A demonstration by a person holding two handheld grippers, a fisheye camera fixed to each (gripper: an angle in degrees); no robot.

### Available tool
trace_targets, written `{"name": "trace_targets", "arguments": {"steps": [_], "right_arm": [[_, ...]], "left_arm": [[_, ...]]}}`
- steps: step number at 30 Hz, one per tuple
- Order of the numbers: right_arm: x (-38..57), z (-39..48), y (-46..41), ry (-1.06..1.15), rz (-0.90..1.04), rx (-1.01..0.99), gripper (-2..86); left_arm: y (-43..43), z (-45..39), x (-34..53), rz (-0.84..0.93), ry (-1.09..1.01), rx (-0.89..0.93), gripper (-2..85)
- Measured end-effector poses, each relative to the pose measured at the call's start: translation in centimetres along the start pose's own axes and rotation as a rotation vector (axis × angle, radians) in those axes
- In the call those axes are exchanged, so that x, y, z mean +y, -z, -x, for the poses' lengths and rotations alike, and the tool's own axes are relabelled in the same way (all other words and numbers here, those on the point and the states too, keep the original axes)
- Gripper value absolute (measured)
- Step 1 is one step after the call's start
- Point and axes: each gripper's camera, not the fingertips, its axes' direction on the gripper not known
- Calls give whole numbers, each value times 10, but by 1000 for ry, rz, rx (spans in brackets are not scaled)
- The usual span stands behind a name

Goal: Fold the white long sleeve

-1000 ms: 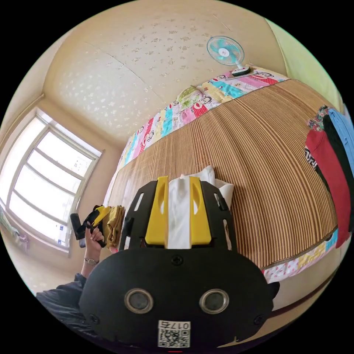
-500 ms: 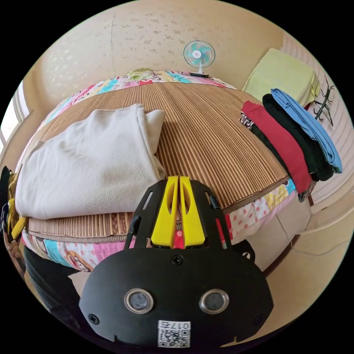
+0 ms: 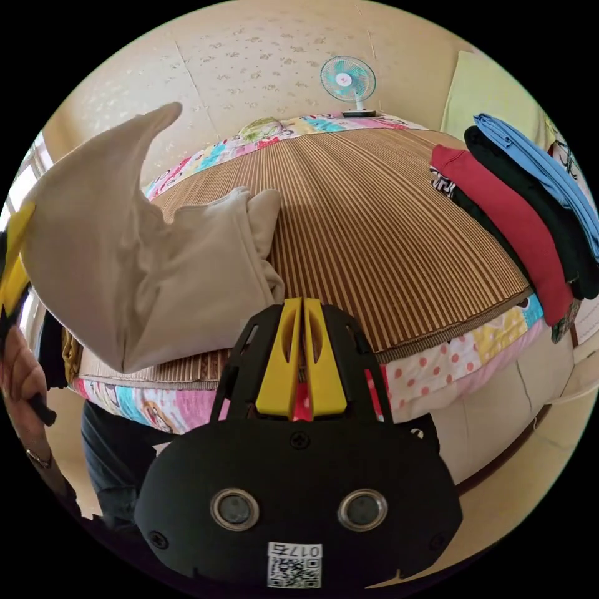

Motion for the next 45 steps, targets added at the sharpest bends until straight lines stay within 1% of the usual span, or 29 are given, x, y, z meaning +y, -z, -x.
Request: {"name": "trace_targets", "arguments": {"steps": [2, 4, 7, 8, 9, 11, 12, 14, 15, 16, 17, 19, 20, 21, 22, 24, 26, 30, 32, 33, 35, 36, 38, 39, 40, 41, 42, 44, 45], "right_arm": [[6, -45, 29, -116, -10, -140, 19], [14, -78, 54, -184, -68, -246, 31], [17, -126, 88, -249, -148, -443, 68], [10, -139, 95, -251, -152, -526, 93], [4, -144, 96, -247, -146, -564, 108], [-29, -150, 91, -188, -44, -665, 169], [-39, -148, 87, -161, -5, -672, 184], [-70, -140, 64, -83, 145, -656, 215], [-75, -137, 55, -72, 204, -677, 217], [-80, -133, 42, -53, 290, -741, 214], [-81, -133, 42, -63, 314, -752, 206], [-78, -134, 52, -55, 333, -730, 185], [-73, -130, 51, -53, 401, -822, 163], [-69, -125, 52, -45, 414, -882, 152], [-60, -111, 58, -13, 408, -973, 143], [-49, -80, 70, 41, 384, -1030, 134], [-45, -30, 82, 107, 347, -1073, 129], [-54, 56, 94, 177, 291, -1232, 124], [-58, 125, 95, 243, 281, -1313, 124], [-58, 143, 92, 255, 288, -1325, 125], [-50, 211, 71, 270, 304, -1336, 127], [-47, 227, 63, 266, 316, -1325, 128], [-27, 282, 10, 235, 461, -1202, 134], [-22, 294, -6, 240, 524, -1159, 136], [-8, 314, -36, 276, 645, -1059, 137], [5, 323, -54, 316, 716, -976, 136], [11, 324, -57, 339, 725, -948, 136], [28, 310, -48, 423, 639, -917, 131], [31, 304, -46, 443, 633, -903, 131]], "left_arm": [[-18, -14, 16, 2, -42, 140, 70], [-7, -12, 32, -53, -34, 172, 80], [28, 20, 62, -141, 147, 21, 136], [42, 39, 75, -181, 241, -59, 156], [48, 50, 81, -195, 294, -94, 165], [47, 97, 94, -147, 459, -122, 204], [41, 108, 95, -118, 493, -114, 207], [6, 146, 98, 25, 605, -12, 203], [-4, 154, 99, 67, 636, 22, 190], [-17, 161, 102, 69, 654, 112, 166], [-27, 166, 106, 74, 688, 184, 160], [-29, 168, 110, 75, 708, 212, 143], [-23, 165, 110, 79, 688, 212, 127], [-18, 161, 110, 78, 677, 196, 119], [1, 152, 110, 54, 648, 136, 107], [38, 136, 110, 9, 590, 15, 100], [94, 123, 113, -68, 537, -123, 97], [193, 119, 126, -247, 496, -234, 93], [264, 124, 136, -351, 479, -281, 93], [282, 127, 139, -368, 475, -299, 94], [344, 143, 152, -416, 467, -391, 99], [357, 150, 156, -410, 471, -415, 100], [399, 190, 181, -328, 630, -498, 132], [409, 198, 190, -310, 675, -520, 141], [426, 204, 214, -315, 742, -576, 149], [440, 198, 240, -359, 772, -642, 146], [446, 193, 253, -386, 780, -668, 144], [452, 173, 298, -453, 814, -737, 142], [450, 169, 308, -458, 824, -748, 143]]}}
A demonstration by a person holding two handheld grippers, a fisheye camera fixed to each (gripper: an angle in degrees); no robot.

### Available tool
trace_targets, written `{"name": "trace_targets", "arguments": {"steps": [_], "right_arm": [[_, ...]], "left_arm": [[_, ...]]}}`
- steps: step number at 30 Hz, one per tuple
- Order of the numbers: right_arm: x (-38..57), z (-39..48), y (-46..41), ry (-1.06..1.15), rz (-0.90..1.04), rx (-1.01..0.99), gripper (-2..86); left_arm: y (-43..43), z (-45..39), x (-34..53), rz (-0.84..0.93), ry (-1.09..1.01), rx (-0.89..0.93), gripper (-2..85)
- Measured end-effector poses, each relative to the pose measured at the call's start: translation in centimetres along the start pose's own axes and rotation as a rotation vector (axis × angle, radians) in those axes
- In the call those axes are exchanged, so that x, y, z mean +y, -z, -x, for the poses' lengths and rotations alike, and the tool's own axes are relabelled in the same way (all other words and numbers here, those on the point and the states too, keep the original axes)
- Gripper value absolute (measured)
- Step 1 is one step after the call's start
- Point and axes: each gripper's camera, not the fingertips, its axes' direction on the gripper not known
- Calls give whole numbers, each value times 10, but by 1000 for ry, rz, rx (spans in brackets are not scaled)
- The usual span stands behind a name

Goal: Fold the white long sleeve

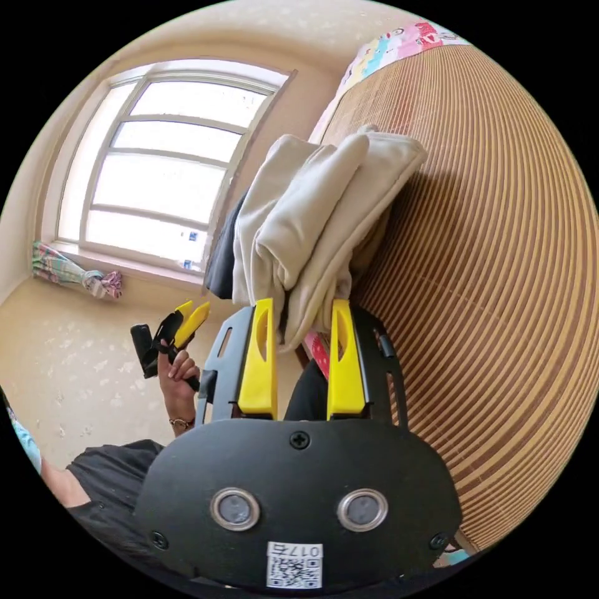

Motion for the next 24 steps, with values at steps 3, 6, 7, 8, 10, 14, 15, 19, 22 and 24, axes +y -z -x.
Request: {"name": "trace_targets", "arguments": {"steps": [3, 6, 7, 8, 10, 14, 15, 19, 22, 24], "right_arm": [[38, -3, 23, 81, 2, 97, 132], [88, -13, 64, 110, -38, 244, 133], [109, -20, 87, 87, -70, 319, 131], [131, -30, 113, 39, -126, 406, 130], [167, -45, 162, -58, -233, 536, 128], [249, -73, 294, -316, -472, 869, 121], [259, -74, 314, -359, -508, 919, 121], [325, -52, 443, -601, -862, 1276, 127], [347, -62, 499, -740, -1002, 1404, 118], [346, -109, 528, -908, -929, 1281, 86]], "left_arm": [[2, 6, 44, -17, 5, -8, 144], [-14, -21, 89, -57, -49, 57, 132], [-25, -40, 104, -58, -95, 92, 125], [-40, -64, 118, -42, -158, 129, 121], [-65, -104, 136, 16, -259, 192, 114], [-109, -195, 170, 175, -451, 434, 86], [-115, -205, 174, 206, -469, 475, 80], [-143, -255, 186, 355, -528, 579, 66], [-145, -269, 191, 357, -523, 560, 69], [-150, -272, 194, 377, -493, 557, 77]]}}
